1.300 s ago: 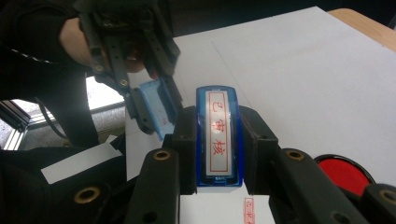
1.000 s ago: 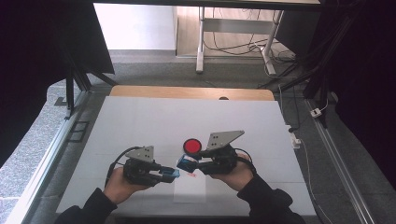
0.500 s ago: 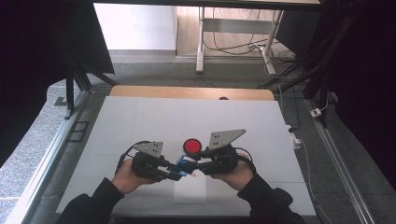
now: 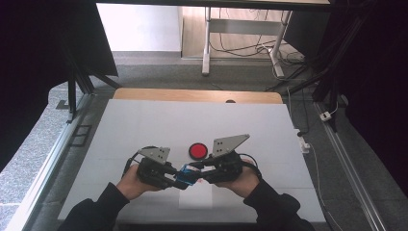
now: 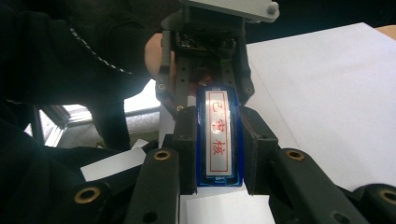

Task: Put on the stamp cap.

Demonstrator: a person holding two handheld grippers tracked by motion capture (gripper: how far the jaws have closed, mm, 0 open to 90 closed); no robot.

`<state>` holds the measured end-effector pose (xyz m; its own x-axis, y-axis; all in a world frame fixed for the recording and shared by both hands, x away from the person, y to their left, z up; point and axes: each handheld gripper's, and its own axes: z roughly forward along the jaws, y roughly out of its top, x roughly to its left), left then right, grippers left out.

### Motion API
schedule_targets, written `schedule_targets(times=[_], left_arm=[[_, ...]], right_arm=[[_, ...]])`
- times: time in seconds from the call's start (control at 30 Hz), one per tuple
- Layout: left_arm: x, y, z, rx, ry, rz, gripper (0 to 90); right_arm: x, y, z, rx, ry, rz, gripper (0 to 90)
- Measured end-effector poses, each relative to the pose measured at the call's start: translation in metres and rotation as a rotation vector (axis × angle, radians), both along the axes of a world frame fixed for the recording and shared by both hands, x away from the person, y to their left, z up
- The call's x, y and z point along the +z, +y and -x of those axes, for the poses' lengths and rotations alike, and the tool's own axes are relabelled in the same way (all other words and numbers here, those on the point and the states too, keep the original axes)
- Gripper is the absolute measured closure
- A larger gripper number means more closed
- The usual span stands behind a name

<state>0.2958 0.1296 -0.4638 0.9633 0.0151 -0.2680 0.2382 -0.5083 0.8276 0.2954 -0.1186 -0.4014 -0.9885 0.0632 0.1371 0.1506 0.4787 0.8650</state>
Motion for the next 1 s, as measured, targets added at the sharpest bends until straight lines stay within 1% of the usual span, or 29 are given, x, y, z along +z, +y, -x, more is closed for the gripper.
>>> schedule_targets(times=[0.07,0.1,0.13,0.23,0.33,0.43,0.53,0.6,0.7,0.87,0.9,0.97,1.0], left_arm=[[0.0001,-0.0003,0.0004,-0.013,-0.005,0.011,68.8],[0.0002,-0.0002,0.0006,-0.014,-0.012,0.008,68.8],[0.0000,0.0003,0.0007,-0.015,-0.007,0.017,68.9],[0.0007,0.0014,0.0011,-0.021,-0.018,0.033,68.9],[0.0017,0.0021,0.0023,-0.023,-0.033,0.042,69.1],[0.0029,0.0028,0.0035,-0.027,-0.047,0.041,69.2],[0.0039,0.0029,0.0034,-0.030,-0.043,0.043,69.2],[0.0031,0.0023,0.0029,-0.028,-0.037,0.042,69.2],[0.0007,0.0018,0.0019,-0.021,-0.027,0.026,68.8],[-0.0020,-0.0005,0.0024,0.007,-0.018,-0.008,66.9],[-0.0021,-0.0006,0.0028,0.016,-0.019,-0.012,66.1],[-0.0016,-0.0005,0.0037,0.033,-0.017,-0.016,60.8],[-0.0011,-0.0003,0.0045,0.042,-0.020,-0.020,59.7]], right_arm=[[-0.0005,0.0012,0.0007,0.011,0.002,0.005,70.8],[-0.0008,0.0018,0.0010,0.018,0.000,0.011,70.8],[-0.0012,0.0021,0.0014,0.016,-0.001,0.007,70.8],[-0.0012,0.0016,0.0007,0.018,0.011,-0.004,70.8],[-0.0019,0.0010,0.0000,0.019,0.028,-0.019,70.8],[-0.0036,0.0006,-0.0015,0.026,0.049,-0.034,70.8],[-0.0048,0.0002,-0.0028,0.027,0.068,-0.053,70.8],[-0.0054,-0.0007,-0.0039,0.028,0.078,-0.055,70.7],[-0.0065,0.0002,-0.0040,0.023,0.073,-0.038,70.8],[-0.0084,0.0027,-0.0026,0.019,0.038,-0.004,70.7],[-0.0085,0.0029,-0.0025,0.017,0.035,0.002,70.7],[-0.0092,0.0034,-0.0022,0.004,0.021,0.015,70.7],[-0.0097,0.0033,-0.0021,-0.003,0.020,0.015,70.7]])
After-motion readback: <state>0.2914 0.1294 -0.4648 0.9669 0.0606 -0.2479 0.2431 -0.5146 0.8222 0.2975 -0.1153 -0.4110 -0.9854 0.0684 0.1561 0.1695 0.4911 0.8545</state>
